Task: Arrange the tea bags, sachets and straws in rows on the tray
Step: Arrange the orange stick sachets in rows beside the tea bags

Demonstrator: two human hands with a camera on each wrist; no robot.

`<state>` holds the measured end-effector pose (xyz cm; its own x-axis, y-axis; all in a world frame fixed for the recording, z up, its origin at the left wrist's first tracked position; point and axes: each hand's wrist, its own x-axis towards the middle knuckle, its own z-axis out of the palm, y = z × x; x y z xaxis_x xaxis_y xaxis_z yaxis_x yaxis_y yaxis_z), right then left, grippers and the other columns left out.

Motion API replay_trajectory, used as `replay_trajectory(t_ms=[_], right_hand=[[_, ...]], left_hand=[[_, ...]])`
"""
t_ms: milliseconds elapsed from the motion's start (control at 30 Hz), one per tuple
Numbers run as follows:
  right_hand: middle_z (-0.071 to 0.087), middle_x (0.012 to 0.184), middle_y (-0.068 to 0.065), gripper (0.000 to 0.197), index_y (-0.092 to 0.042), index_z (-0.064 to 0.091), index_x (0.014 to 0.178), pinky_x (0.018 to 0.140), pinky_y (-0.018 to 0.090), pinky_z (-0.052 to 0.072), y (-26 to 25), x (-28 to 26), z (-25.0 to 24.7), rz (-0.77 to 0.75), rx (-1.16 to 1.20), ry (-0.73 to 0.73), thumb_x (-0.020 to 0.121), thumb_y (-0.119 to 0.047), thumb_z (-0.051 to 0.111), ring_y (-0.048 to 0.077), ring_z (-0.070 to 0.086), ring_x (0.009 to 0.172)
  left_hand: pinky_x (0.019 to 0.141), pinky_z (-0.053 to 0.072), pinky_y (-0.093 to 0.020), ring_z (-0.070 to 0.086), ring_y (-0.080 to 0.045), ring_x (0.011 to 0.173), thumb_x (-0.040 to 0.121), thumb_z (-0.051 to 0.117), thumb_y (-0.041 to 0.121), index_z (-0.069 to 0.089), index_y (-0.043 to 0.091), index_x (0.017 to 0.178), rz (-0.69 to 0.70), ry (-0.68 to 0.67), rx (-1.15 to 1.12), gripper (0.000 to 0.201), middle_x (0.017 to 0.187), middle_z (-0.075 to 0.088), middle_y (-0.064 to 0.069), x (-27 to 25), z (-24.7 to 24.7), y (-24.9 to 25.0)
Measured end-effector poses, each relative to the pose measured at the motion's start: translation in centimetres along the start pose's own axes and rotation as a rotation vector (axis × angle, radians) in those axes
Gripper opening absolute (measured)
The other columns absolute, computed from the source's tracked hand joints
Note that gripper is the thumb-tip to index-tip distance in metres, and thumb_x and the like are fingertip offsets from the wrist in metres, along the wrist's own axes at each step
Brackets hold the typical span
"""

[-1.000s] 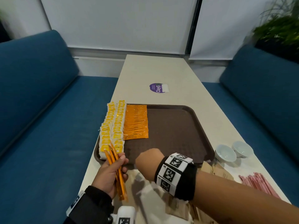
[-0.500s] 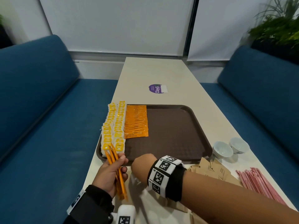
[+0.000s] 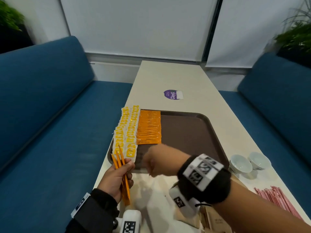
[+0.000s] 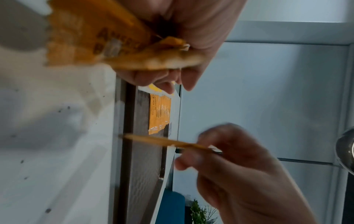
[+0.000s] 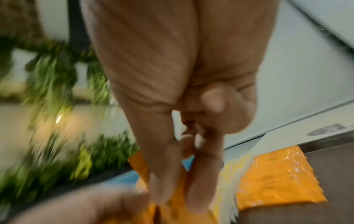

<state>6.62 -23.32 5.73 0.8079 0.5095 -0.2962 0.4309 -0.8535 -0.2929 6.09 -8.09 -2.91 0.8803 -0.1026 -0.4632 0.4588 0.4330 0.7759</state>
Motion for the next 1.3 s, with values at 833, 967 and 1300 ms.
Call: replay_trajectory(t_ms=[833,967,1300], right_hand=[[0.065,0.074,0.001,0.013,-0.012,0.065,0.076,0.052,0.022,0.049,4.3,-1.9,0.7,0.157,0.952,0.477,0.085,-0.003,0.064,0.009,0.055,0.056],[0.068,0.081,0.002,0.028,-0.020,0.058,0.092,0.067,0.020,0.052,3.8,-1.1,0.2,0.178,0.790,0.384,0.075,-0.008,0.077,0.006,0.062,0.069],[0.055,0.088,0.013,0.049,-0.023,0.040,0.123,0.038,0.021,0.041,4.6,-1.3,-1.1,0.138,1.123,0.421,0.087,0.005,0.058,0.011,0.057,0.051]], left_hand=[[0.041,0.041,-0.022,0.046,-0.011,0.049,0.084,0.061,0.000,0.055,0.018,0.084,0.199,-0.022,0.137,0.019,0.059,0.051,-0.001,1.6,2.2,2.0],[0.043,0.040,-0.023,0.045,-0.013,0.050,0.083,0.064,0.001,0.056,0.015,0.087,0.233,-0.078,0.283,0.017,0.060,0.050,-0.002,1.2,2.7,2.1],[0.047,0.036,-0.027,0.044,-0.013,0.052,0.081,0.067,0.004,0.057,0.018,0.089,0.229,-0.069,0.260,0.019,0.059,0.052,0.002,0.2,4.9,0.1]])
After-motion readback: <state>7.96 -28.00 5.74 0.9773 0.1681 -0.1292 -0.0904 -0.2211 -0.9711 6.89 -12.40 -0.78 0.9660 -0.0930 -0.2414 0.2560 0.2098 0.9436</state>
